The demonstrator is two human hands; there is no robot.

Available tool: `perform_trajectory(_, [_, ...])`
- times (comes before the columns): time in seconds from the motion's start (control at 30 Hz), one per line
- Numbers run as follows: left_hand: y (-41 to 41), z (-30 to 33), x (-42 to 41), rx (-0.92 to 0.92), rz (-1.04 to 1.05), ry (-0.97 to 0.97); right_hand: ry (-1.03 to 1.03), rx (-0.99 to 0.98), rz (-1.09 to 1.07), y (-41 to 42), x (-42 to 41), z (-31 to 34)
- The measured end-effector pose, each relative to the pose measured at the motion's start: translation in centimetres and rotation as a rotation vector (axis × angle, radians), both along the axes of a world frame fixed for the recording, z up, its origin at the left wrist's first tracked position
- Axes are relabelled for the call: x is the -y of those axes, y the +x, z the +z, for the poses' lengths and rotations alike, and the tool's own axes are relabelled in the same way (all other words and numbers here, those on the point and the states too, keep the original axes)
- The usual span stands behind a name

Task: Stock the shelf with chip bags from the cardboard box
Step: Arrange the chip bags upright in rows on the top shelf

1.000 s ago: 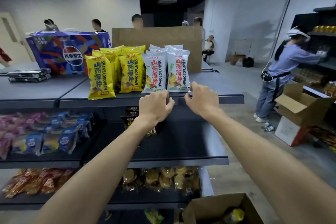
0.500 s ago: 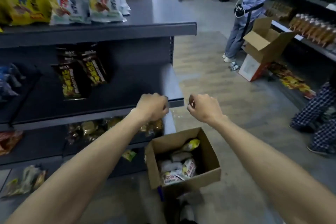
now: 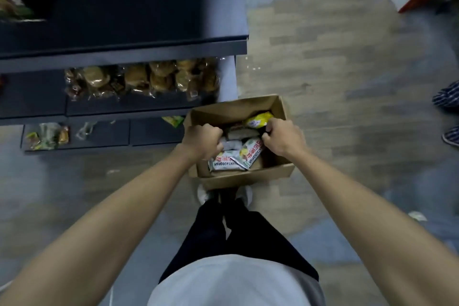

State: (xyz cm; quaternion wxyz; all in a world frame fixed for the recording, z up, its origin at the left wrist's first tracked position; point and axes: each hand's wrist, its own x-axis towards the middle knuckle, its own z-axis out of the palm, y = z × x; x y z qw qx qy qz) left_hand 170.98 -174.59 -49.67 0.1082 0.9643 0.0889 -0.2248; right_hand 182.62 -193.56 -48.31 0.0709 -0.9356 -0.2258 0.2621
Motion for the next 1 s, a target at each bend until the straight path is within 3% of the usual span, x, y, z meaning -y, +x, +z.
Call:
perform_trajectory(0.33, [0.8, -9.6, -0.8, -0.197, 0.014, 0.008, -0.122, -0.326, -0.252, -0.2, -1.0, -12.4])
perform_trajectory(0.67, [2.8, -19.9, -0.9, -0.394, 0.019, -0.023, -0.076, -0.560, -0.547, -0.3, -4.5, -23.4])
perform_trajectory(1.0, [8.1, -26.9, 1.2, -0.067, 0.187, -0.049, -0.095, -0.517, -0.732, 0.1, -6.4, -31.0])
